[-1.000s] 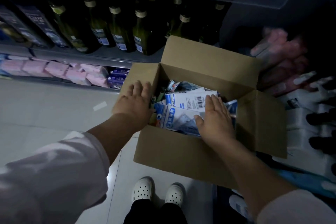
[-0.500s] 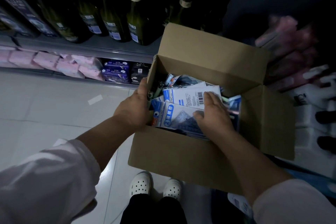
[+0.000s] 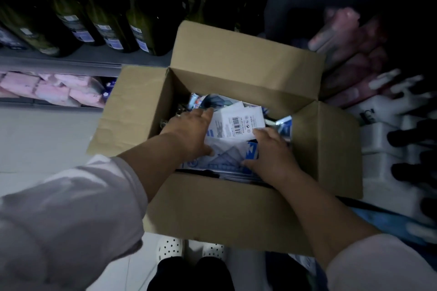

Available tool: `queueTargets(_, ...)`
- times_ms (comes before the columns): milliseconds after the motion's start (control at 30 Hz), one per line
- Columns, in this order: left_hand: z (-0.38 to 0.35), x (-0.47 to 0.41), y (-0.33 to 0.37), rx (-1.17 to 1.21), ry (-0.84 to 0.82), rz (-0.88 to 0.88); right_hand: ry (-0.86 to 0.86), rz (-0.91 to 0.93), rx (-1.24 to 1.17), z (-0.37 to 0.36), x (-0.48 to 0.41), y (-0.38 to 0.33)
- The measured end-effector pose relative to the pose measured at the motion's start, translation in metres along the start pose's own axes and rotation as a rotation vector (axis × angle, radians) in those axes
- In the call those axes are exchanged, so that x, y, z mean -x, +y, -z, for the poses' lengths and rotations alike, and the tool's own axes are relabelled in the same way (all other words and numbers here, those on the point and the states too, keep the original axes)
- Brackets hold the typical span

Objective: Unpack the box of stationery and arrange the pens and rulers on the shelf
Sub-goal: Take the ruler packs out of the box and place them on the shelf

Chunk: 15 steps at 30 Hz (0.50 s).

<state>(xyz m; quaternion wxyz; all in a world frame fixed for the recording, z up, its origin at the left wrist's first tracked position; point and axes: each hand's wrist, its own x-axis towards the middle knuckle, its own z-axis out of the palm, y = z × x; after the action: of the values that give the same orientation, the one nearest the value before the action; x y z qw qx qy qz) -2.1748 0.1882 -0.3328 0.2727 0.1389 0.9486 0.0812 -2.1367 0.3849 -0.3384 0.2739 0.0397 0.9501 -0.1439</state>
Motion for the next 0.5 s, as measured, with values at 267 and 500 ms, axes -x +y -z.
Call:
queueTargets(267, -0.0082, 0.0036, 0.0064, 0.068, 0.010, 0.084, 0.080, 0.047, 0.201, 0.0011, 0.0022, 0.0043)
queueTargets(500, -0.0082, 0.0061, 0.0099, 0.181, 0.001, 0.032, 0.168, 0.129, 0.113, -0.0009, 0.0015, 0.0070)
